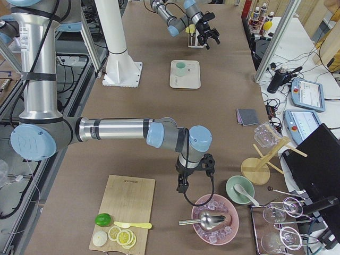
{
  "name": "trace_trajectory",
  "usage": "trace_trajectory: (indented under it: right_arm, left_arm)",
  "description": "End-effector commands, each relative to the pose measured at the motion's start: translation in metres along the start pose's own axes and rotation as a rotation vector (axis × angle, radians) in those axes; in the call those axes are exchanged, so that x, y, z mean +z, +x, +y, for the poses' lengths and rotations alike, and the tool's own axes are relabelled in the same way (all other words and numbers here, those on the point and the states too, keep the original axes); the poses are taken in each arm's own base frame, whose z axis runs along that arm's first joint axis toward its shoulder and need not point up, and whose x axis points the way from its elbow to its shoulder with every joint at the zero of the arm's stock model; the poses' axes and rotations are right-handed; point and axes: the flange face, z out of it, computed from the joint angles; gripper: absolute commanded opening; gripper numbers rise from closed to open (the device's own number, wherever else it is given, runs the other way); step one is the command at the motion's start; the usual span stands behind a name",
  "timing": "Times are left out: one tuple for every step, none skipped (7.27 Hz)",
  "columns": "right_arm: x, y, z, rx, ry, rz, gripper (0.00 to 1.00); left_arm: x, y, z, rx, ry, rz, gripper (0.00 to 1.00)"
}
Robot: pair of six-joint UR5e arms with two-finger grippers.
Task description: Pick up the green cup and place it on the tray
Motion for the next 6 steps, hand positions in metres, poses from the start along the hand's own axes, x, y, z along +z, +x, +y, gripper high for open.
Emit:
trace_trajectory:
  right_arm:
    - [-0.003, -0.003, -0.001, -0.005, 0.007, -0.001, 1.0]
    - [-0.003, -0.004, -0.001, -0.005, 0.009, -0.017, 1.0]
    - [-0.004, -0.005, -0.002, -0.01, 0.017, -0.022, 1.0]
    - [-0.005, -0.006, -0.005, -0.028, 0.048, -0.016, 1.0]
    - [-0.005, -0.005, -0.004, -0.001, 0.053, -0.018, 1.0]
    - [-0.007, -0.006, -0.005, 0.006, 0.061, -0.024, 1.0]
  left_arm:
    - [-0.024, -0.074, -0.023, -0.042, -0.18, 0.018, 0.98]
    - [-0.032, -0.101, -0.026, -0.085, -0.27, 0.008, 0.98]
    - [-0.045, -0.132, -0.033, -0.136, -0.348, -0.016, 0.98]
    - [-0.061, -0.15, -0.04, -0.192, -0.423, -0.024, 0.98]
    - [-0.08, -0.164, -0.027, -0.239, -0.489, -0.072, 0.98]
    - [-0.097, -0.17, 0.005, -0.313, -0.6, -0.115, 0.98]
